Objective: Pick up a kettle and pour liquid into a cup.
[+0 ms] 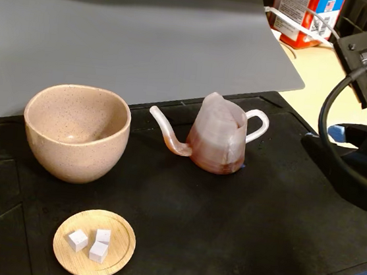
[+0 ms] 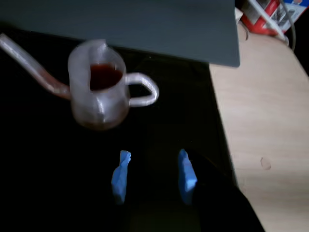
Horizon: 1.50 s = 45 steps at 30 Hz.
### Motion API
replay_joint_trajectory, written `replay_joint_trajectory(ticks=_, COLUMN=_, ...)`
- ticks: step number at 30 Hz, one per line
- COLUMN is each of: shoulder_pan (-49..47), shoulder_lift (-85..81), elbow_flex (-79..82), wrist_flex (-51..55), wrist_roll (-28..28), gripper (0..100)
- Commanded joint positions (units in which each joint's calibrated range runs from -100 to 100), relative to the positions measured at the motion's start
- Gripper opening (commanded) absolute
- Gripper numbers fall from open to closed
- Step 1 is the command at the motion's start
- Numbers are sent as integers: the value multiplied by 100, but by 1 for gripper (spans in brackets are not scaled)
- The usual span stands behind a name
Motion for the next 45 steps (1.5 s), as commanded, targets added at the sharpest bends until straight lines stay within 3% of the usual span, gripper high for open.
replay_joint_trajectory(ticks=1, shoulder_pan=32, shoulder_lift=202, elbow_flex=-652, wrist_flex=-79, wrist_roll=10, gripper=14)
replay_joint_trajectory(ticks=4, shoulder_pan=-143, shoulder_lift=1303, elbow_flex=-1043, wrist_flex=-1108, wrist_roll=41, gripper=14)
replay_joint_trajectory(ticks=9, shoulder_pan=-89, shoulder_lift=2011, elbow_flex=-1297, wrist_flex=-1644, wrist_roll=167, gripper=14)
replay_joint_trajectory(ticks=13, shoulder_pan=-188, shoulder_lift=4093, elbow_flex=-1814, wrist_flex=-3676, wrist_roll=261, gripper=14)
replay_joint_trajectory(ticks=19, shoulder_pan=185, shoulder_lift=5885, elbow_flex=-2349, wrist_flex=-5423, wrist_roll=802, gripper=14)
replay_joint_trajectory(ticks=33, shoulder_pan=177, shoulder_lift=7088, elbow_flex=-3230, wrist_flex=-5881, wrist_roll=1337, gripper=14)
replay_joint_trajectory(ticks=35, shoulder_pan=215, shoulder_lift=7096, elbow_flex=-3230, wrist_flex=-5855, wrist_roll=1684, gripper=14)
replay_joint_trajectory(ticks=45, shoulder_pan=185, shoulder_lift=7736, elbow_flex=-3856, wrist_flex=-6158, wrist_roll=1568, gripper=14)
